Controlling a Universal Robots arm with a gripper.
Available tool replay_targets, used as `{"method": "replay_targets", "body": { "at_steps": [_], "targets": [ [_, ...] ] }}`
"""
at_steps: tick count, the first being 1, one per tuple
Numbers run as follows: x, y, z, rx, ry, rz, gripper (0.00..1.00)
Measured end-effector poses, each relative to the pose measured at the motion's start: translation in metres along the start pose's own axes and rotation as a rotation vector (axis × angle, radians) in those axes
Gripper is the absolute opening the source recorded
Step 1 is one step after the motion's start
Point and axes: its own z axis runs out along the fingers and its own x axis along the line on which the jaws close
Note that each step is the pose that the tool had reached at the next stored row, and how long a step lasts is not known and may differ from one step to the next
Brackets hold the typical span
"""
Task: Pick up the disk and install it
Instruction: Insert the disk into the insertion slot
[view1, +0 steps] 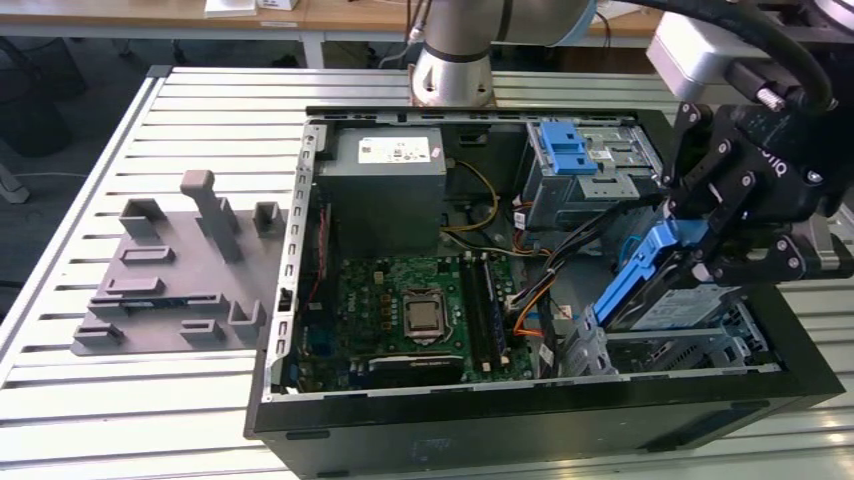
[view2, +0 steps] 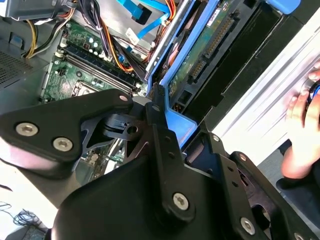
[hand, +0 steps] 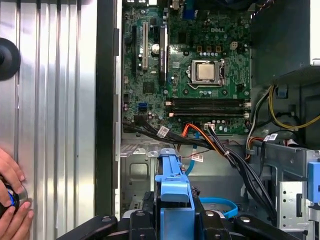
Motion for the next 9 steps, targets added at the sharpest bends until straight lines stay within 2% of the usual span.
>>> {"method": "replay_targets", "body": {
  "at_steps": [9],
  "targets": [
    [0.0003, -0.0003, 0.0123, 0.0, 0.0001, 0.0, 0.36]
  ]
}}
